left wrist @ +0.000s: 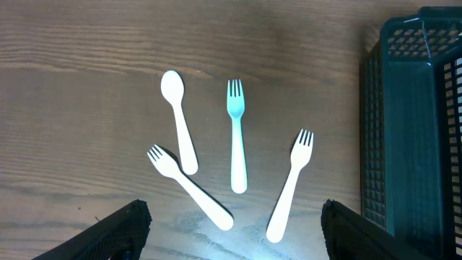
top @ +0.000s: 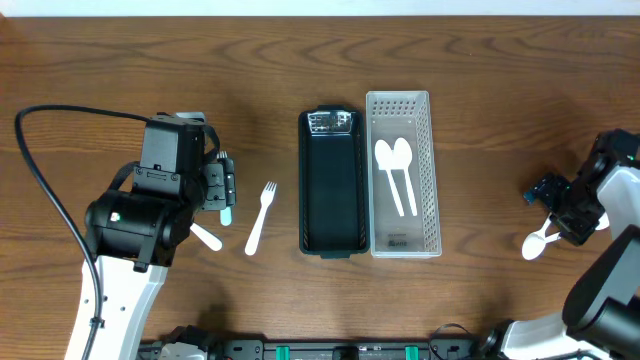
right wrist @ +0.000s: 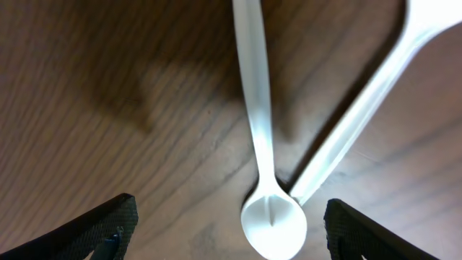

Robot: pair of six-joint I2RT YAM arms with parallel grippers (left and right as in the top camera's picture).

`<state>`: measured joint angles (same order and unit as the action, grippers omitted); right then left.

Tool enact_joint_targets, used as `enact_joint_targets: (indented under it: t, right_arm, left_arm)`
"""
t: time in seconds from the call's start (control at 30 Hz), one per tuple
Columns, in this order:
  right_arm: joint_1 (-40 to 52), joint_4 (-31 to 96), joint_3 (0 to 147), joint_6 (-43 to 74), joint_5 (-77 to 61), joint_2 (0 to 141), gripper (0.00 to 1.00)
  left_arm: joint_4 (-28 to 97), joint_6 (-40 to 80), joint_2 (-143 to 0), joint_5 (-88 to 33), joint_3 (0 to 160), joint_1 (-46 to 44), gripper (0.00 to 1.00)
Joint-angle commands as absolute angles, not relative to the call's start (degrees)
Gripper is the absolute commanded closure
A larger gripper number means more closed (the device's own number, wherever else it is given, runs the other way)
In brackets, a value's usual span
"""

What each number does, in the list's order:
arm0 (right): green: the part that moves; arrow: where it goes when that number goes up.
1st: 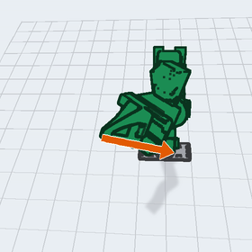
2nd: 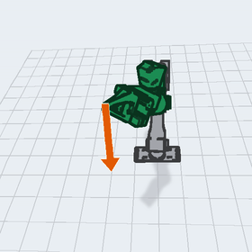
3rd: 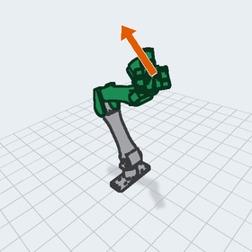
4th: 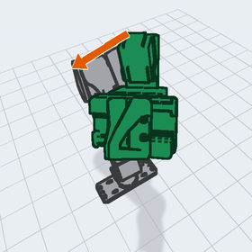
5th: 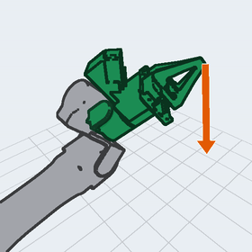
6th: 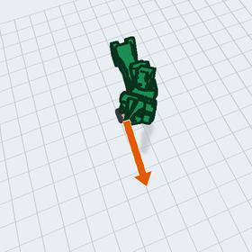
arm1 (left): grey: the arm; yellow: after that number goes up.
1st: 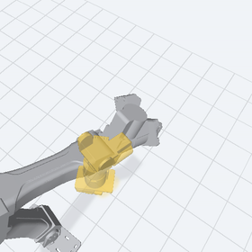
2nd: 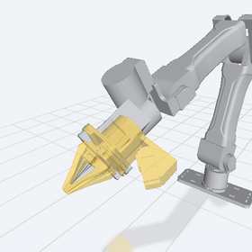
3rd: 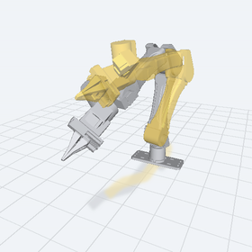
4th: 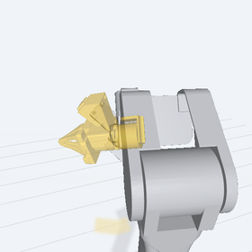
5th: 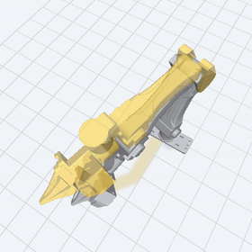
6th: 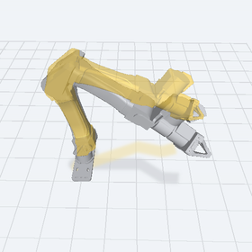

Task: Pack container
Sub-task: 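Grasp a third white spoon by the handle with the right gripper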

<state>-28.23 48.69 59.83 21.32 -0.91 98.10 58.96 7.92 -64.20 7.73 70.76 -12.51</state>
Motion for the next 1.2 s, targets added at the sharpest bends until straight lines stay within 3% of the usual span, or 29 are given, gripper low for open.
enact_joint_targets:
  t: [0.0,0.5,0.63,0.87,1.17]
  right_arm:
    - [-28.64,47.53,59.68,20.47,-1.58,100.12,0.14]
    - [-28.64,42.81,59.55,19.42,-1.98,104.38,0.14]
    - [-28.58,42.85,59.55,19.44,-1.98,104.53,0.18]
    - [-28.58,44.56,59.51,19.44,-1.98,104.53,0.61]
    - [-28.47,44.77,59.51,19.44,-1.98,104.53,0.96]
  left_arm:
    - [59.27,8.25,-64.36,8.19,71.37,-12.27,0.22]
    - [59.57,8.25,-64.36,8.21,71.37,-12.27,0.22]
    - [59.57,8.25,-64.36,8.19,71.37,-12.27,0.22]
    - [59.57,8.25,-64.36,8.19,71.37,-12.27,0.21]
    - [59.57,8.25,-64.36,8.19,71.37,-12.27,0.22]
